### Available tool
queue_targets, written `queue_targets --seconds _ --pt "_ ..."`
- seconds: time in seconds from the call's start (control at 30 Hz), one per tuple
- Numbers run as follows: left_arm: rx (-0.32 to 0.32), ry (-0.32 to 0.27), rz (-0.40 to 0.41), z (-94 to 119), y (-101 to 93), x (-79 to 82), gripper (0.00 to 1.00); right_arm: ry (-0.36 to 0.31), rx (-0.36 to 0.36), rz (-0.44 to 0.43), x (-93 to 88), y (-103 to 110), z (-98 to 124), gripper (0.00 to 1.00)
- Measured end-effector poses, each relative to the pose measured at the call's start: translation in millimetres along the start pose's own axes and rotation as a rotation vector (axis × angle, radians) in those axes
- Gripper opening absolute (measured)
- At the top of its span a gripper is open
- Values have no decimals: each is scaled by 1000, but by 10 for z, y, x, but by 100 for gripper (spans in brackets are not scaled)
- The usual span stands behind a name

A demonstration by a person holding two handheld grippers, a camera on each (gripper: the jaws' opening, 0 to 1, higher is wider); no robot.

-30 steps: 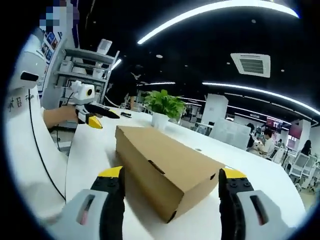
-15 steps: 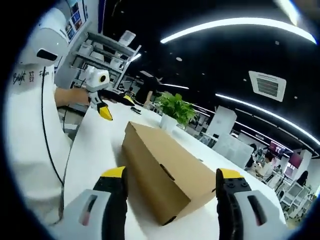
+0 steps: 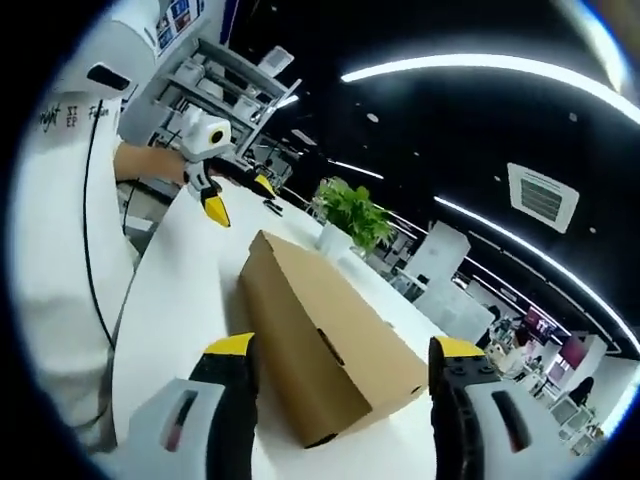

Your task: Operate the shoe box by opening the lid, removing the specified soft item, and placing it in the target area until the item is outside and the box remains undamaged.

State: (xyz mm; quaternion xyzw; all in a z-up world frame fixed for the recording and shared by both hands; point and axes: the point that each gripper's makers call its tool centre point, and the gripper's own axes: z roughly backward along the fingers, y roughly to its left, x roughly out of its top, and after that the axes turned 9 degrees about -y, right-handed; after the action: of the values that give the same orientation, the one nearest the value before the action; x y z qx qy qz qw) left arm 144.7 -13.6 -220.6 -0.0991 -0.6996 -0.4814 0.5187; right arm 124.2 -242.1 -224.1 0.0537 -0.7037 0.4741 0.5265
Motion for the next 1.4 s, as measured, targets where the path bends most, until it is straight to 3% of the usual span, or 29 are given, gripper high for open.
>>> queue_targets --seconds 0.13,0.3,0.37,0.47,0.53,0.63,0.77,0.87,1.07,1.2,1.27,1.4 --pt "13 27 -111 -11 22 -9 65 -34 -15 45 81 -32 -8 70" --pt "22 24 -102 -8 39 -2 63 -32 -25 134 137 -66 -3 70" --pt "21 35 -137 -13 40 -14 63 -29 -33 161 153 -73 0 69" --pt "24 50 -197 -13 47 -31 64 -24 -21 158 150 -46 -3 70" --pt "21 44 -195 -13 48 -16 64 -8 -23 162 125 -42 -8 70" --pt "23 61 -253 -17 71 -17 64 6 -21 192 111 -22 -15 70" --pt "16 53 -256 -15 51 3 65 12 -12 222 121 -5 -20 70" --pt "27 56 -318 -7 67 12 64 5 -14 246 128 -36 -12 69" --pt "19 9 -344 -8 39 90 59 24 -14 273 121 -17 -19 69" --pt "2 35 -371 -65 -38 24 59 15 -3 270 95 33 -40 67" --pt "33 64 -395 -90 -3 -34 60 23 -1 287 78 37 -44 67" --pt "10 47 -408 -122 -94 -35 59 40 -3 315 61 17 -42 66"
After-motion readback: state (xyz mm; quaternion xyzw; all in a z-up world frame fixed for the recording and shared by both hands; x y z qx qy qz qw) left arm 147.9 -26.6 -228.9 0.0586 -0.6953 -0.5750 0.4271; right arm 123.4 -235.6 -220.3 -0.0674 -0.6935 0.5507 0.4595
